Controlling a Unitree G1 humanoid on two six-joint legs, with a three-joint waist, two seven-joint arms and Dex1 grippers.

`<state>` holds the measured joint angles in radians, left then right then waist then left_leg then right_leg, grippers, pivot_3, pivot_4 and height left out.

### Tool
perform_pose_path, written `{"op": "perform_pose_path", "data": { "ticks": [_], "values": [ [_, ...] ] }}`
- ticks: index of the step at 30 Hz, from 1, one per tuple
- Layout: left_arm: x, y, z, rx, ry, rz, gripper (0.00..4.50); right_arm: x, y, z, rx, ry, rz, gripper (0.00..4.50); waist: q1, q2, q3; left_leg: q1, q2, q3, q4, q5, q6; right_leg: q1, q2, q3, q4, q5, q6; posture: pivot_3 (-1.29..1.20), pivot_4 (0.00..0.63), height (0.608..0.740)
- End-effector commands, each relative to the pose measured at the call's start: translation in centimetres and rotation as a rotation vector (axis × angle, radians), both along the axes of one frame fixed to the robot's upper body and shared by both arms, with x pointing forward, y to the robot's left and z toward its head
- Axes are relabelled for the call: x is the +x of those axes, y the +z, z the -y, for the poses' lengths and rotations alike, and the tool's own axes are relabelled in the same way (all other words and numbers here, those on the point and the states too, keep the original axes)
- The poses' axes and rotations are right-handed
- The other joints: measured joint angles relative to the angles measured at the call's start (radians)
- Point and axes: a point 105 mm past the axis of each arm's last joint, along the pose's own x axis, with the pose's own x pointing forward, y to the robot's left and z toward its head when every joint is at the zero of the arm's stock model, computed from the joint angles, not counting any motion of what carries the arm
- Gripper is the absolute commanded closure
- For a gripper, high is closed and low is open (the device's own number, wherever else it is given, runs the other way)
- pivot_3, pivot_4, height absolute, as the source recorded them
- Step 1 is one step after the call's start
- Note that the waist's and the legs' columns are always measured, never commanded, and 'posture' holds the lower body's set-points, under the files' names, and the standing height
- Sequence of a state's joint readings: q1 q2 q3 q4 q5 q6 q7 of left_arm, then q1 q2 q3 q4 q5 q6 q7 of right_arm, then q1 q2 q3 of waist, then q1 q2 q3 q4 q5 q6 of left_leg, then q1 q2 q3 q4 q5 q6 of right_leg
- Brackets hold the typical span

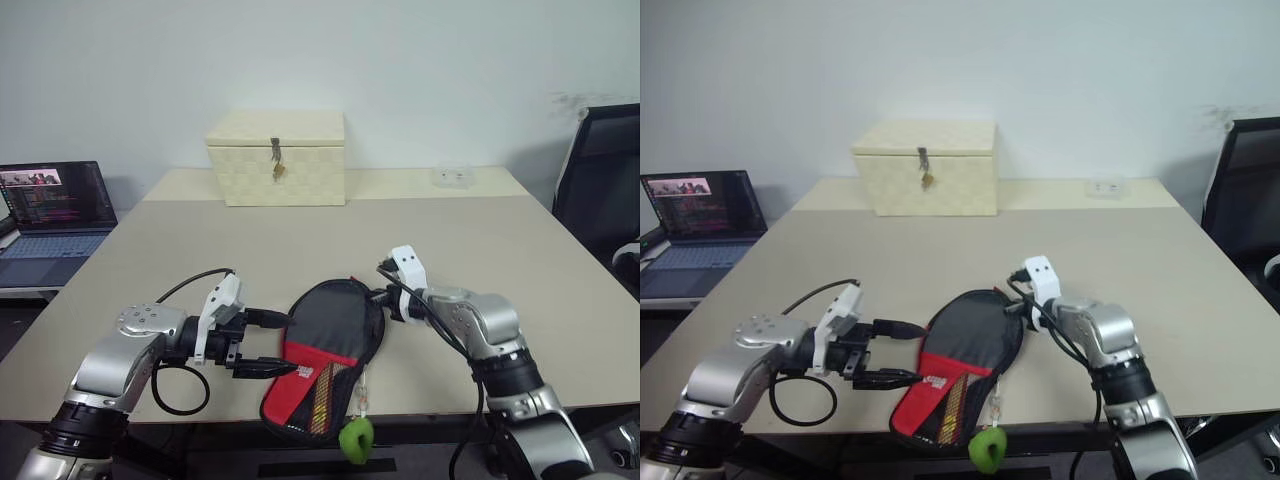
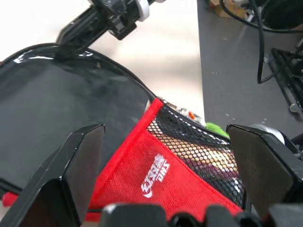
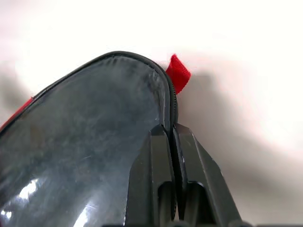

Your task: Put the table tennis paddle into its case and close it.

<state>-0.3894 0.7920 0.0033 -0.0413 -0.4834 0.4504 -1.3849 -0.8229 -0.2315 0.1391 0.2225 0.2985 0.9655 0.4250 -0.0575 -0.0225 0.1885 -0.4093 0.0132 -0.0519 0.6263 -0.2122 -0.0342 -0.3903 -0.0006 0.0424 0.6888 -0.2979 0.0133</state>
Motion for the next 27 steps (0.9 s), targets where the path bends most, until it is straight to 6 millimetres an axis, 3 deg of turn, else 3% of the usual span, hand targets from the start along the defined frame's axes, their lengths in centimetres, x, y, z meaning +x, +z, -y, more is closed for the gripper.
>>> {"op": "perform_pose_path", "data": {
  "ticks": [1, 13, 27],
  "values": [
    [-0.3, 0.6, 0.4, 0.0, -0.016, 0.041, 0.0, 1.3, 1.8, -0.5, -0.022, 0.044, 0.095, 4.47, 0.0, 0.0, 0.0, -0.001, 0.0, 0.0, 0.0, 0.0, 0.0, 0.0, 0.0, 0.0, -0.001, 0.0, 0.0, 0.0, 0.15, 0.74],
    [-0.2, 0.4, 0.5, 0.001, 0.001, 0.049, 0.0, 4.4, 2.7, -3.1, -0.11, 0.135, 0.182, 4.47, -0.002, 0.0, 0.0, -0.001, 0.001, 0.001, 0.001, 0.0, 0.0, -0.003, 0.0, 0.0, 0.003, 0.0, 0.0, 0.0, 0.15, 0.74],
    [0.6, 0.3, 1.0, 0.007, 0.009, 0.066, 0.0, 4.6, 2.1, -6.3, -0.12, 0.201, 0.2, 4.47, -0.012, 0.0, 0.0, -0.001, 0.001, 0.001, 0.0, 0.0, 0.0, -0.006, -0.001, 0.002, 0.008, 0.0, -0.001, 0.0, 0.15, 0.74]
  ]
}}
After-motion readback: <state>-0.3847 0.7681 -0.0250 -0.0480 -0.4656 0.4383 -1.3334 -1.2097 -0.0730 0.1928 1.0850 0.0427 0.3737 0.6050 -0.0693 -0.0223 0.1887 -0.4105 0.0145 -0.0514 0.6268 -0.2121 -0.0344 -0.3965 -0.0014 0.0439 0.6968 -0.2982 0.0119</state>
